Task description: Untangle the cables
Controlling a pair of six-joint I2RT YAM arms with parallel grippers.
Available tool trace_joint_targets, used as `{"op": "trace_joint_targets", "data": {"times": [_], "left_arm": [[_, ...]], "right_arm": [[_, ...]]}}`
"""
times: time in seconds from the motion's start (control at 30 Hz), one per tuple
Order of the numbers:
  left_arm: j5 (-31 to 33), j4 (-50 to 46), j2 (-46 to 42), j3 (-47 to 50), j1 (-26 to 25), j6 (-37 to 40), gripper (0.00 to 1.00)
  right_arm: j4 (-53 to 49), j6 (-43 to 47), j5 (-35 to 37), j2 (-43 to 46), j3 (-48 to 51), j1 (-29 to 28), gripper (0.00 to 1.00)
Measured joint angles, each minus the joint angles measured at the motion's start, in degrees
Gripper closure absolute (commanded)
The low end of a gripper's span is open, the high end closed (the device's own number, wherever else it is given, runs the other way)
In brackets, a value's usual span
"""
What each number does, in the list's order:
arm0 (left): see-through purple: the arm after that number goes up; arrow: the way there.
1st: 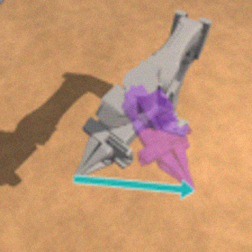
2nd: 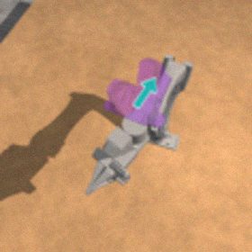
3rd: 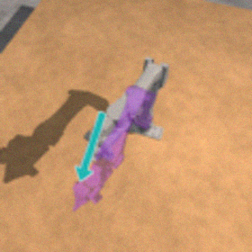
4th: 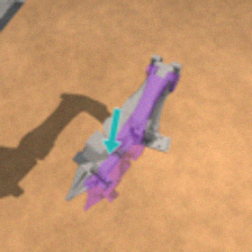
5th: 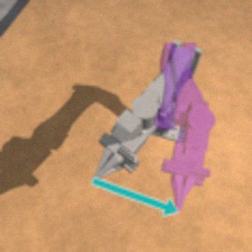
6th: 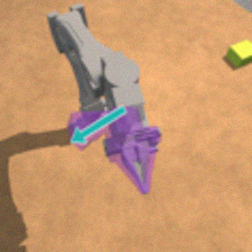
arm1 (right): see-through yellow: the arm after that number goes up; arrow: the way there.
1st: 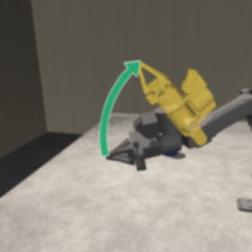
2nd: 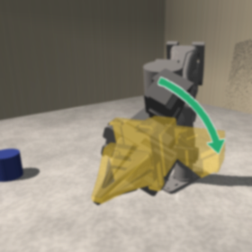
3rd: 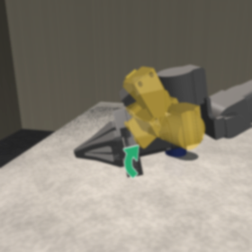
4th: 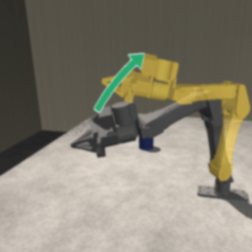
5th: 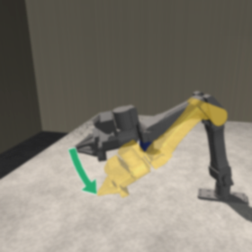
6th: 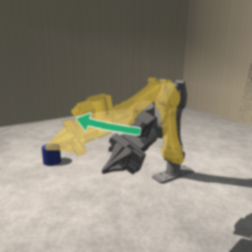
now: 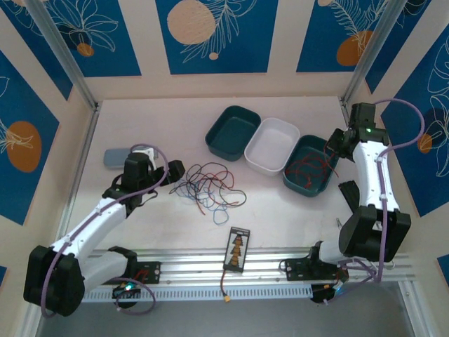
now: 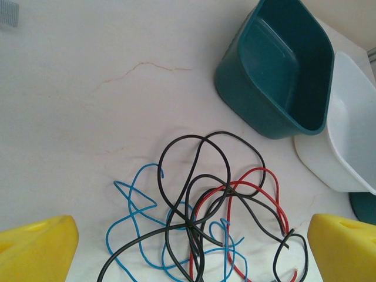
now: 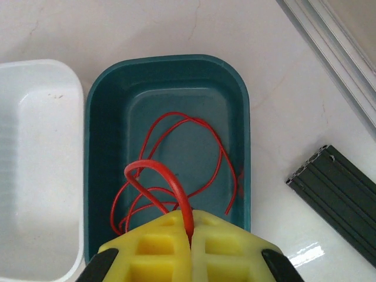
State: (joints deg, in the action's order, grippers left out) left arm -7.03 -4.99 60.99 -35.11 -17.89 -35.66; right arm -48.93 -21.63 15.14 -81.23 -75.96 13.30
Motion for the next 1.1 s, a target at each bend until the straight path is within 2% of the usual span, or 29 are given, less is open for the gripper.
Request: {"op": "trace_joint_targets", "data": {"times": [0.27,0.7,0.87,1.1], "left_arm": [[0.0,0.3,1.0,0.0,0.0,0.0,0.0],[0.0,1.2,0.7,1.4,0.0,-0.1,0.0],[0.2,0.9,-1.4,1.9,0.0,0.0,0.0],[0.9,0.4,-2.4,1.9,0.0,0.0,0.0]], "right_arm": [[3.3,1.9,3.4,-6.5,0.0,-2.3,0.96],[8.4,2.1,2.2,-16.7,-1.0,-6.7,0.93],[9.0,1.7,2.3,-20.6,-1.4,-6.4,0.89],[8.9,0.6,2.3,-22.7,-1.5,-5.3,0.77]]}}
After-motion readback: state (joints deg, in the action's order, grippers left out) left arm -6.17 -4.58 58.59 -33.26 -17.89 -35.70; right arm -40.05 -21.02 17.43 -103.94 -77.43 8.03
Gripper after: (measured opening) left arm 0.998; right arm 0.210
